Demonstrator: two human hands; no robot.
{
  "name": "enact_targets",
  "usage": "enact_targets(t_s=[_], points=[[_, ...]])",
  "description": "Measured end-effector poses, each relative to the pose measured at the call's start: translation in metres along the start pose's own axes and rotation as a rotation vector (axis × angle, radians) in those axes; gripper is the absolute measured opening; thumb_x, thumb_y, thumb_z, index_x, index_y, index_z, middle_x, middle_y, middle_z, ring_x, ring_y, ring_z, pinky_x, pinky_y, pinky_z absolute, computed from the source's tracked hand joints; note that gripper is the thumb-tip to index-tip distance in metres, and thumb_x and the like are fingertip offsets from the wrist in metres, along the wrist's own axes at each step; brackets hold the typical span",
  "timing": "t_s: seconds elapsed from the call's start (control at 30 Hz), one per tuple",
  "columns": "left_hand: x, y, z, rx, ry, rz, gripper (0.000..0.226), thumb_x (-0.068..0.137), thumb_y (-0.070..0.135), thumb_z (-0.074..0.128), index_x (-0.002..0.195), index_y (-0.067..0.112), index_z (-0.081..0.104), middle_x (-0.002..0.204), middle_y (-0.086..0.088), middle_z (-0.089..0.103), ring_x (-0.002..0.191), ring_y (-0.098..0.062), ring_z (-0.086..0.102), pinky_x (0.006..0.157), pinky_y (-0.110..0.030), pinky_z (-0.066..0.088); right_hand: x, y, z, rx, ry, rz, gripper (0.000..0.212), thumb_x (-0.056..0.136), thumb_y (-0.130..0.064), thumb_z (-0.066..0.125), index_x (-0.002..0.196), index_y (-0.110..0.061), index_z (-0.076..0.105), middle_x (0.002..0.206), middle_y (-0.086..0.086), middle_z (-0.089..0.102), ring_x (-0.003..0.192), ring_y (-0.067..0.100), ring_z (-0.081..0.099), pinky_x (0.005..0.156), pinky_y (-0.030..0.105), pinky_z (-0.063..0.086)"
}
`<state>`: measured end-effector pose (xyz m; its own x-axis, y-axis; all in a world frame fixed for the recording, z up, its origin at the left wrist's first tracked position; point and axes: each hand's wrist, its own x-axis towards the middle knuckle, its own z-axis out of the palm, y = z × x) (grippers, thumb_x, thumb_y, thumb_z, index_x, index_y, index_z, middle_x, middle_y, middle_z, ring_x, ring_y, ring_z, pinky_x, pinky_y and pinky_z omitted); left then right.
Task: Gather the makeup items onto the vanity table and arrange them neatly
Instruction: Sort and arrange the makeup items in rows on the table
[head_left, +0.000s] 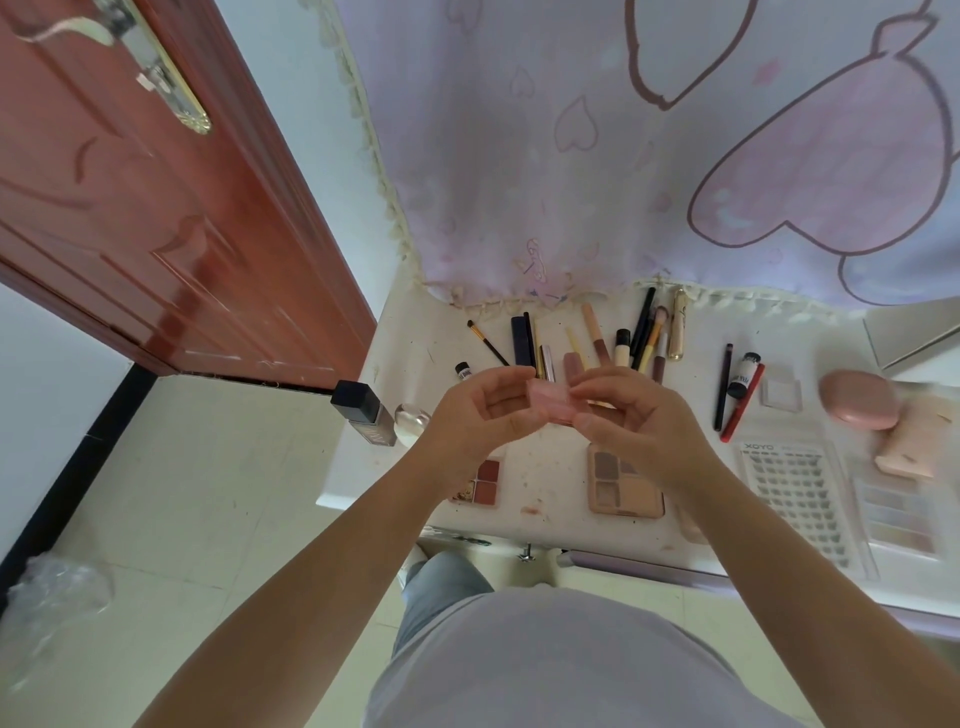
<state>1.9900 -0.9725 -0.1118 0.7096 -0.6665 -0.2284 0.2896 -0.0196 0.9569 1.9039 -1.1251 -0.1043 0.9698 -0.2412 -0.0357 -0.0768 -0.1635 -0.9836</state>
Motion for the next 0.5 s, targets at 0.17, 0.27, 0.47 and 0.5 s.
enact_targets(t_s=[0.17,0.27,0.47,0.5], points=[[-0.003,0.001,-0.003,0.091,0.040,0.036,0.032,0.074,-0.004,0.065,0.092,0.022,0.061,0.084,0.007,0.067,0.075,0.002,0.066,0.069,-0.012,0.052,-0.001,-0.001,-0.002,-0.026,-0.099,0.035,0.030,0.075,-0.003,0.066,0.088,-0.030,0.061,0.100,-0.014,0.061,0.086,-0.010,0.062,0.076,0.008,0.049],[-0.004,-0.001,-0.002,0.135,0.040,0.033,0.032,0.073,-0.003,0.067,0.090,0.023,0.062,0.084,0.005,0.067,0.073,0.002,0.066,0.069,-0.012,0.052,0.000,0.000,0.001,-0.062,-0.074,0.040,0.027,0.072,0.000,0.067,0.079,-0.026,0.064,0.092,-0.010,0.065,0.080,-0.006,0.064,0.075,0.011,0.052],[-0.007,-0.010,-0.003,0.119,0.053,0.017,0.033,0.072,-0.005,0.068,0.089,0.023,0.063,0.077,0.012,0.069,0.073,0.001,0.066,0.069,-0.013,0.053,0.000,0.004,0.009,-0.114,0.004,0.044,0.014,0.073,-0.005,0.066,0.073,-0.019,0.067,0.083,0.010,0.070,0.067,0.011,0.064,0.067,0.020,0.054],[-0.008,-0.012,-0.003,0.129,0.040,0.011,0.035,0.071,-0.006,0.067,0.091,0.023,0.062,0.079,0.012,0.069,0.074,0.001,0.066,0.071,-0.015,0.054,0.000,0.005,0.008,-0.083,0.034,0.060,0.011,0.076,-0.008,0.063,0.072,-0.017,0.068,0.079,0.016,0.069,0.069,0.025,0.064,0.069,0.032,0.055]])
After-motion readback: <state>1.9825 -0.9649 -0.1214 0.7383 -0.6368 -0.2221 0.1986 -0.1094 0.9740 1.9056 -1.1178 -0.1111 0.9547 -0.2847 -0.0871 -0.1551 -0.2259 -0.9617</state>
